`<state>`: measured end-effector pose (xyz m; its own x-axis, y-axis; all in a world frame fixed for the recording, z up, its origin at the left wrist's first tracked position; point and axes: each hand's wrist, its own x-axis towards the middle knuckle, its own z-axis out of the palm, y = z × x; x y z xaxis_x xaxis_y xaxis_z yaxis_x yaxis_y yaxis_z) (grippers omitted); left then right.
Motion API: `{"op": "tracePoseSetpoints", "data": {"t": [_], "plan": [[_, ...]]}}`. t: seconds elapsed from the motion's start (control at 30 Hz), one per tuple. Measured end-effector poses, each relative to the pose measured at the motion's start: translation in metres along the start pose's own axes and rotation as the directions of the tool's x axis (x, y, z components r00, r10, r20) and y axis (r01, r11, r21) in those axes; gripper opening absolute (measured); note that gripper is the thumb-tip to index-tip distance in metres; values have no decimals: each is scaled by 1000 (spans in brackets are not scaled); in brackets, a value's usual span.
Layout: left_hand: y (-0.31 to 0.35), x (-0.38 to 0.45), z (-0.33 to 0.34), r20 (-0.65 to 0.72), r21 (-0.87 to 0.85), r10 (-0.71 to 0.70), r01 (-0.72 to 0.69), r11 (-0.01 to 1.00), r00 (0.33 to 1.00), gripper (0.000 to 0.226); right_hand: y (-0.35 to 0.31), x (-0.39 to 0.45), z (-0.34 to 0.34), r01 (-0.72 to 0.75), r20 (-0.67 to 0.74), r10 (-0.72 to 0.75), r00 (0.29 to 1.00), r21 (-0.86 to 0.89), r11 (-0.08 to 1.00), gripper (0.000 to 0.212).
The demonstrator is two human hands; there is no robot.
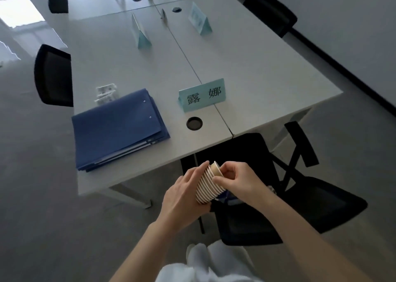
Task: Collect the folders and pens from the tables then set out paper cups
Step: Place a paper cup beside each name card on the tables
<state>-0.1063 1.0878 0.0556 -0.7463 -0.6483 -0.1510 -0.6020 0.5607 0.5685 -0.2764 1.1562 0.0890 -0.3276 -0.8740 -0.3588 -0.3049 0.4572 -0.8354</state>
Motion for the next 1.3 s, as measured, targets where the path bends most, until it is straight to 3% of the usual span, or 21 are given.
{"op": "tracePoseSetpoints", "data": {"t": [0.1,0.27,0.37,0.53,0.6,0.7,0.87,0.97,1.03,1.17,1.23,1.3], "plan": [[0,4,1,-9,42,-7,8,999,1000,99,2,10,-4,18,42,-19,999,29,999,8],[6,21,9,-32,-48,-132,131,990,991,98,7,24,-22,74,70,-75,995,6,997,10],[12,41,18,-51,-77,-181,177,981,982,97,16,43,-52,84,9,-83,996,-75,994,4],[16,66,31,-137,-200,-363,333,921,922,98,25,97,-112,97,-197,-108,975,-63,993,4],[15,69,38,-163,-263,-417,368,892,894,100,27,124,-121,142,-237,-188,953,-200,969,7],[15,70,42,-215,-352,-493,404,844,843,101,33,169,-112,198,-131,-280,951,-438,877,12],[16,64,44,-283,-431,-585,445,785,760,101,46,224,-78,257,103,-263,959,-706,660,7],[15,54,46,-289,-463,-628,468,753,723,99,47,237,-65,329,208,-281,937,-799,504,12],[12,46,48,-293,-494,-654,475,728,698,99,47,243,-57,353,240,-285,928,-812,465,14],[3,33,49,-289,-541,-681,472,696,673,99,33,235,-53,328,197,-308,931,-822,466,29],[-5,20,48,-282,-568,-683,456,685,674,99,18,218,-46,347,166,-364,916,-785,514,30],[-7,17,48,-266,-561,-670,454,692,693,99,1,196,-43,388,178,-366,913,-656,648,31]]}}
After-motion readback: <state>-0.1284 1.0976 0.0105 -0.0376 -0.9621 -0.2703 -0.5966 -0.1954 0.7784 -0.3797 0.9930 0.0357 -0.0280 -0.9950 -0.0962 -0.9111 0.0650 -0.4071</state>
